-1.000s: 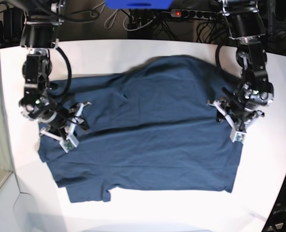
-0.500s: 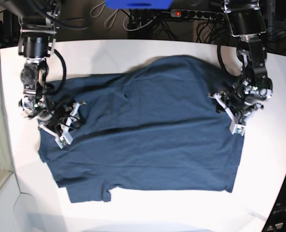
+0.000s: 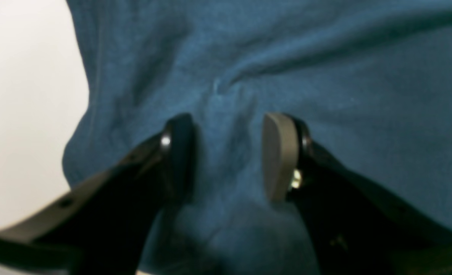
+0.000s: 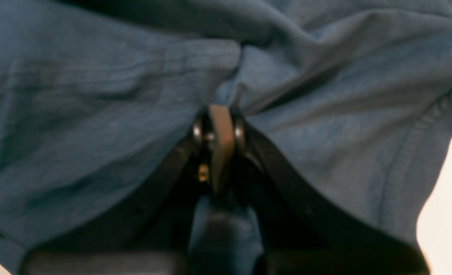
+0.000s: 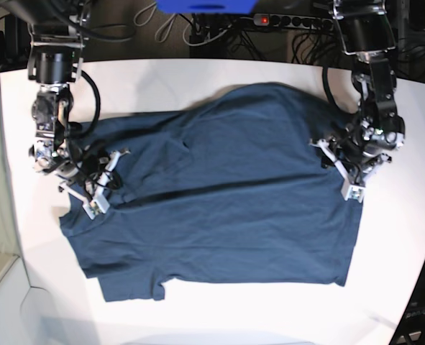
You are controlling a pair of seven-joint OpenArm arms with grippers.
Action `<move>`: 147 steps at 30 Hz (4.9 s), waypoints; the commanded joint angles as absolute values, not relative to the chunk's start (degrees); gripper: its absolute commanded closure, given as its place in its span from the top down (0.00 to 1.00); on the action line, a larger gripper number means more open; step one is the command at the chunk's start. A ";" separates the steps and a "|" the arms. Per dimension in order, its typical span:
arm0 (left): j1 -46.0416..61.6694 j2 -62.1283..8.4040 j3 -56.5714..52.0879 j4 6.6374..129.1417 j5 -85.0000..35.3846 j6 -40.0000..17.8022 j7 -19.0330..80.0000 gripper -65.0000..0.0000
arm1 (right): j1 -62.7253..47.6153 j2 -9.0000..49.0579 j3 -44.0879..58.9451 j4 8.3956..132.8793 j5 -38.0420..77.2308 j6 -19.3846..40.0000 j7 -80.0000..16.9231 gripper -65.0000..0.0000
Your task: Layout the t-shirt on the table in an organized manner, then fold the t-shirt properly
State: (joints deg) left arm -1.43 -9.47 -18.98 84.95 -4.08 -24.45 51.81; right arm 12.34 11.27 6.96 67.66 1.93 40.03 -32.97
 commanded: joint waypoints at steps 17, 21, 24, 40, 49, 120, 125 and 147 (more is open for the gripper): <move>-1.36 -9.89 -19.03 85.85 -4.62 -24.40 50.86 0.45 | 9.63 12.53 9.10 80.92 2.07 40.00 -37.58 0.44; -1.36 -9.89 -19.03 85.85 -4.70 -24.40 50.86 0.45 | 6.46 12.88 9.80 87.60 2.07 40.00 -38.02 0.46; -1.36 -9.98 -19.03 85.85 -4.70 -24.40 50.86 0.45 | 4.88 12.97 9.71 87.69 1.80 40.00 -37.93 0.46; -1.36 -9.63 -19.03 85.85 -4.79 -24.40 50.86 0.45 | 1.10 17.89 9.89 86.02 2.07 40.00 -37.93 0.46; -1.36 -9.54 -19.03 85.85 -4.79 -24.40 50.86 0.45 | -2.07 18.15 9.89 86.11 1.63 40.00 -37.93 0.46; -0.57 -10.07 -18.59 82.68 -4.88 -24.40 47.16 0.45 | -14.11 15.96 19.74 107.30 3.21 40.00 -46.46 0.67; -0.57 -9.80 -18.59 82.68 -4.88 -24.40 47.43 0.45 | -5.49 14.20 17.54 102.99 3.21 40.00 -52.62 0.67; -0.66 -9.80 -18.95 82.33 -4.62 -24.40 47.08 0.45 | -4.35 10.07 15.08 90.59 3.30 40.00 -49.19 0.48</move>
